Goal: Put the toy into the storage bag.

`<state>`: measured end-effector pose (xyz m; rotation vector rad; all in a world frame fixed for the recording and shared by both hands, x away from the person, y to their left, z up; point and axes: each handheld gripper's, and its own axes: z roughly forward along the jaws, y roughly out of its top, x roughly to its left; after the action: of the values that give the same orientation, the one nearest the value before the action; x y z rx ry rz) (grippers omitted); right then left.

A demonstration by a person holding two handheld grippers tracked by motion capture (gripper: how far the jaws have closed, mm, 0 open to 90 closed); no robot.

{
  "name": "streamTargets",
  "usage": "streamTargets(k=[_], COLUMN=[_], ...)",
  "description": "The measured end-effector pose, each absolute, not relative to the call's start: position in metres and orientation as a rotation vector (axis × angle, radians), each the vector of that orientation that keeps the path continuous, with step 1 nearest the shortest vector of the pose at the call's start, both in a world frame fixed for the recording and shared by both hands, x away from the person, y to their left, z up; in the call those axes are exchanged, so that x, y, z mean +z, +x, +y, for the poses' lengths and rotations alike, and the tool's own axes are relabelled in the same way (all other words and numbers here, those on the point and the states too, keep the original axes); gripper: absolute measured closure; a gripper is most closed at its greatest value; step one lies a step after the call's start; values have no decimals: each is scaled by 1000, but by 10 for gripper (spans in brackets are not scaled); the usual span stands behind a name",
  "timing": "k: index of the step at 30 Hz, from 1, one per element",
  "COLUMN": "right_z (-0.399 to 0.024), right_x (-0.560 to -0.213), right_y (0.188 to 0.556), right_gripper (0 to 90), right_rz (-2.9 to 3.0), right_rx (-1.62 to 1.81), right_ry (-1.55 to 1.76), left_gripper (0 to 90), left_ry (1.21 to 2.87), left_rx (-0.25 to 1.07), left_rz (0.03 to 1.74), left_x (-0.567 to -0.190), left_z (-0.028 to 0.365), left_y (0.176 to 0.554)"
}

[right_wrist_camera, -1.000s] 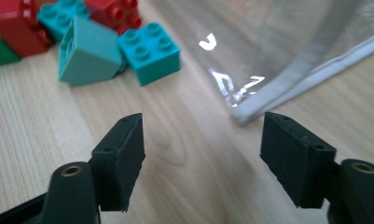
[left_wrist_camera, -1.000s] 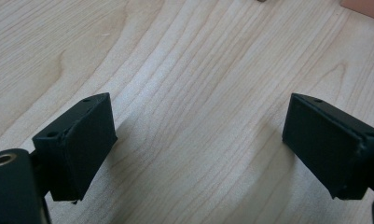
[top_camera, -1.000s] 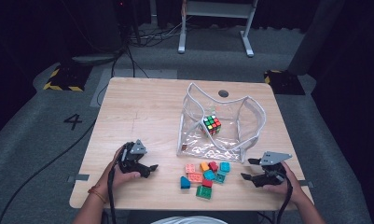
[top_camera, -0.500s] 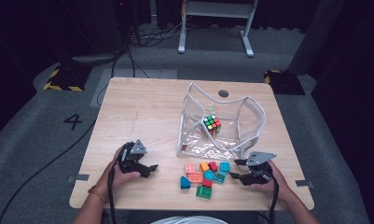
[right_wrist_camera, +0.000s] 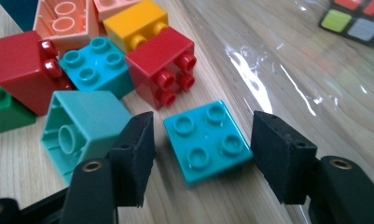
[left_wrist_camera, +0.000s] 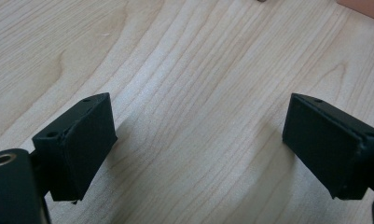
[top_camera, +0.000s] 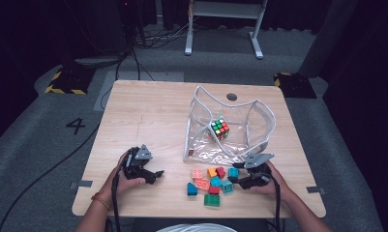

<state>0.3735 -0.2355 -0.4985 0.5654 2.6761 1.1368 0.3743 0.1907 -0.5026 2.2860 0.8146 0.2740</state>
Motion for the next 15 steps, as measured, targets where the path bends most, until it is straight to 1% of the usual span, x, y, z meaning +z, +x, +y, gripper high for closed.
streamTargets(k=[2,5,9,15], right_z=[-233,-235,-239,-246], right_x=[-499,-499,-498,-496], right_y=[375,374,373,370], right_gripper=[440,523,592,595], right_rz=[2688,2688,2681,2670], right_rx=[1148,1159,1160,1171], right_ry=[562,562,576,541], left_gripper=[96,96,96,95], left_ry=[2285,2286,2284,2284], left_rx=[274,276,271,272], left_rz=[815,814,814,814], left_x=[-503,-503,-503,-503], left_z=[191,191,191,191], left_y=[374,374,374,374])
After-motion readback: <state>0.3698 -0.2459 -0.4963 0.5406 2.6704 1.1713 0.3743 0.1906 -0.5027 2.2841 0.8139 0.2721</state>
